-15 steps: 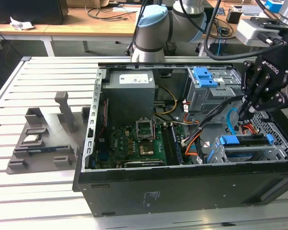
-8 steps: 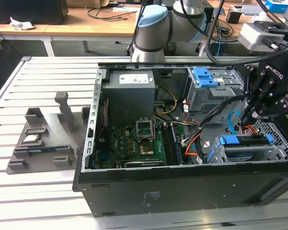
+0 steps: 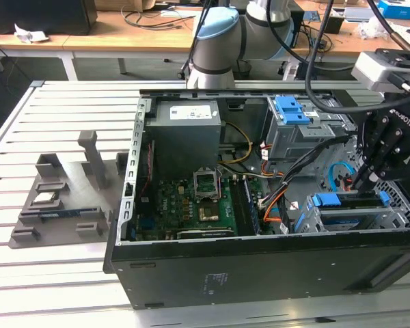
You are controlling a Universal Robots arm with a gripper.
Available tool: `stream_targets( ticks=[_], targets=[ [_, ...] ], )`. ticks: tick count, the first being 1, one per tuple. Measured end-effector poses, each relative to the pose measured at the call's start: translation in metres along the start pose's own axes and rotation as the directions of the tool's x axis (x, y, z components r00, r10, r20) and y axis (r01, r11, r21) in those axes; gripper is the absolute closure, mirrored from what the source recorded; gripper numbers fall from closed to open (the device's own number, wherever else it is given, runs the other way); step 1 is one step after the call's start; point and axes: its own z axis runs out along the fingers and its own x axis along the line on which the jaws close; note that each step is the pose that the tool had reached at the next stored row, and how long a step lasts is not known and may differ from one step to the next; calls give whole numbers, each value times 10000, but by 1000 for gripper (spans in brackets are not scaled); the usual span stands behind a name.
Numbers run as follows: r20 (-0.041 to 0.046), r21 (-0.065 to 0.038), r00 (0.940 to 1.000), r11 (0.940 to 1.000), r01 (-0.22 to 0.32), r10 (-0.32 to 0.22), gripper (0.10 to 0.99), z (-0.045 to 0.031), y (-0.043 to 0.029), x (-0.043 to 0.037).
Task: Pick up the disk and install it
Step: 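Insert the second disk wire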
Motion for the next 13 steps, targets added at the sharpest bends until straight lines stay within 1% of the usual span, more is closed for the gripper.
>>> stream_targets(
  ticks=[2, 6, 7, 8, 9, 10, 13],
  targets=[
    [-47, 0, 10000, 10000, -2, 2, 925, 7, 9, 33],
    [-196, -1, 9998, 10000, -11, 11, 925, 24, 12, 90],
    [-221, -1, 9998, 10000, -15, 15, 925, 32, 13, 96],
    [-277, -1, 9996, 10000, -20, 20, 925, 129, 5, 36],
    [-283, -1, 9996, 10000, -19, 19, 925, 136, 2, -55],
    [-281, -2, 9996, 10000, -18, 18, 925, 57, 8, -52],
    [-295, -4, 9996, 10000, -18, 18, 925, 56, 0, -48]
  ],
)
